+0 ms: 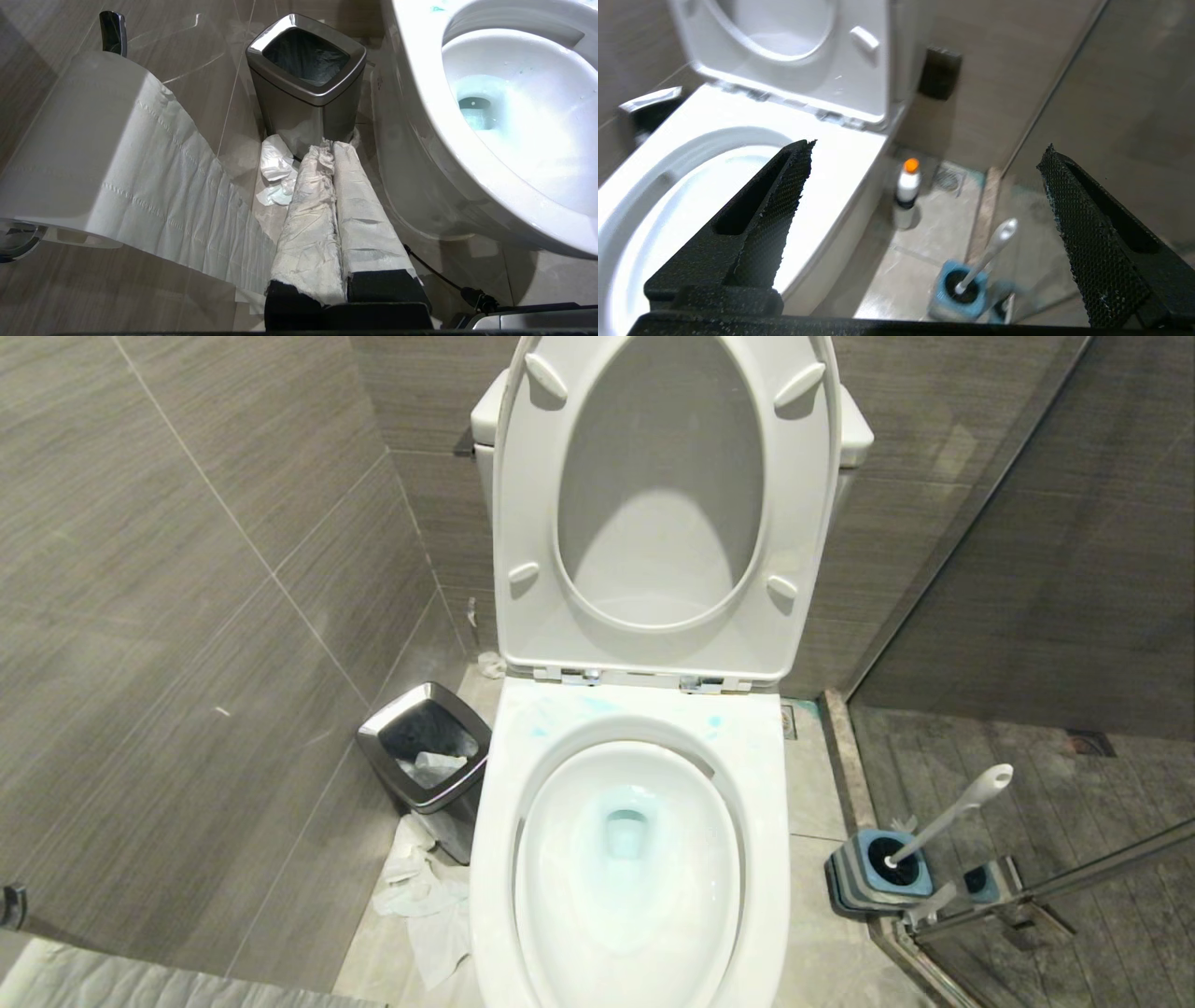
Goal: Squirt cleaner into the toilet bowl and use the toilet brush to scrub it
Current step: Flush the toilet
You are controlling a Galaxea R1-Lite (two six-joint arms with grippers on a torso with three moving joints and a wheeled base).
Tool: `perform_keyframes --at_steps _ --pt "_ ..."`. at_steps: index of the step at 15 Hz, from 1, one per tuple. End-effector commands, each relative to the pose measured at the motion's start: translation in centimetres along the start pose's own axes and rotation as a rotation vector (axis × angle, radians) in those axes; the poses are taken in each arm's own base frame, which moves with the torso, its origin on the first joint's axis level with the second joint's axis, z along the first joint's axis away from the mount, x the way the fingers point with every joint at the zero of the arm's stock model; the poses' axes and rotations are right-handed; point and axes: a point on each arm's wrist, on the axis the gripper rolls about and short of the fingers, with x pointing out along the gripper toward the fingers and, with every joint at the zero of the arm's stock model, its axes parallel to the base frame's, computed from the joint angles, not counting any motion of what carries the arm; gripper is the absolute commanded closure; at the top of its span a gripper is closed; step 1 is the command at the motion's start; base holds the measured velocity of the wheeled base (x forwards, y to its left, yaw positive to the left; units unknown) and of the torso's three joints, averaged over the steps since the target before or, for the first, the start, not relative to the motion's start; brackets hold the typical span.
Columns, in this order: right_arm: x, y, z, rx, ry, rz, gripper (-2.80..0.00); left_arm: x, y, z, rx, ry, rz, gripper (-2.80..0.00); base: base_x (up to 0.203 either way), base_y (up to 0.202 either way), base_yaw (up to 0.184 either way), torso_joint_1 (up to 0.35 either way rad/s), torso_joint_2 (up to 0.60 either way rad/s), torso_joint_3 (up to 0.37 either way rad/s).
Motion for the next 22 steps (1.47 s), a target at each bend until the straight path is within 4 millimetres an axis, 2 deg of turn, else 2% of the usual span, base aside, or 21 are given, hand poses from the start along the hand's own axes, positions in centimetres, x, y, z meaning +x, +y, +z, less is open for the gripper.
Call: perform_keyframes --at_steps 1,8,14,22 --pt "-3.1 0.7 0.1 -0.004 -0.056 0.036 -2.80 0.0 0.0 0.0 0.000 0.002 0.000 0.00 0.000 0.000 0.000 0.000 0.00 0.000" --pt "-7.4 1.8 -4.2 -0.023 -0.111 -0.017 -2.80 0.0 0.0 0.0 0.000 0.002 0.000 0.00 0.000 0.000 0.000 0.000 0.00 0.000" --pt "-8.8 2.4 -10.6 -0.031 -0.078 -0.050 -2.80 0.0 0.0 0.0 0.000 0.002 0.000 0.00 0.000 0.000 0.000 0.000 0.00 0.000" --pt "-9.1 2.4 -13.0 0.003 0.091 -0.162 -2.80 0.0 0.0 0.0 0.000 0.002 0.000 0.00 0.000 0.000 0.000 0.000 0.00 0.000"
